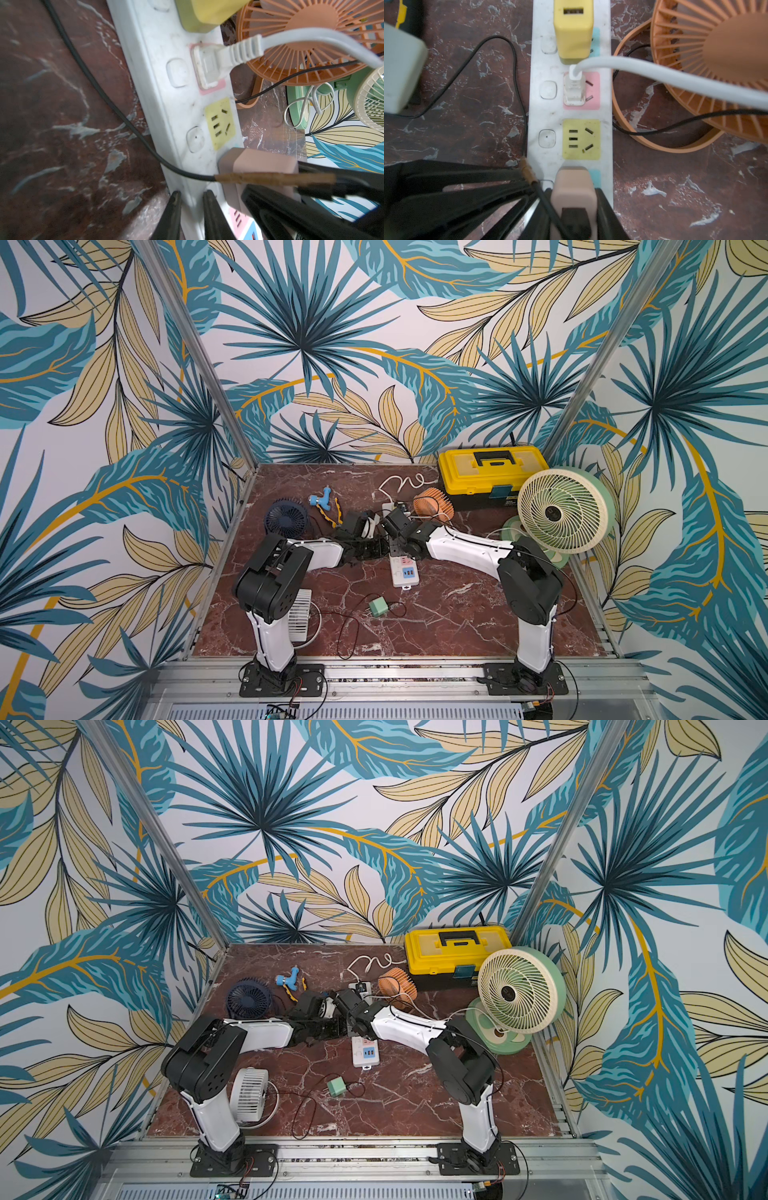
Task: Unplug the desk fan from the power strip
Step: Remove the plug from the socket.
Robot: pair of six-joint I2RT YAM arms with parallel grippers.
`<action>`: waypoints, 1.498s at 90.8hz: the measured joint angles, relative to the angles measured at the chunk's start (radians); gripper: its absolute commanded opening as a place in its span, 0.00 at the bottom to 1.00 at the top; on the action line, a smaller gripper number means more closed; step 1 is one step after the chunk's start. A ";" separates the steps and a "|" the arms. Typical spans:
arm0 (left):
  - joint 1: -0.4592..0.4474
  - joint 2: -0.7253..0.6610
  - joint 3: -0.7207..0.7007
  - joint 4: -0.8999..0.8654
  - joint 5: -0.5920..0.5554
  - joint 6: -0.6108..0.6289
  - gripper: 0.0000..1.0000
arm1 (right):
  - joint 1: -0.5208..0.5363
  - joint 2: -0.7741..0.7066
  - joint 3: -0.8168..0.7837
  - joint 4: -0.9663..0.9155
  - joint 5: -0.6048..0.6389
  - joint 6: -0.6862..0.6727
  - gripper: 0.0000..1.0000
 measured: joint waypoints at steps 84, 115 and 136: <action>-0.010 0.001 0.035 -0.068 -0.004 0.020 0.23 | 0.016 -0.023 0.012 -0.068 0.009 0.011 0.12; -0.010 0.000 0.035 -0.068 -0.005 0.021 0.24 | 0.023 -0.046 0.012 -0.075 0.025 0.003 0.12; -0.011 -0.033 0.019 -0.087 -0.033 0.030 0.28 | 0.032 -0.119 0.018 -0.092 0.044 -0.008 0.12</action>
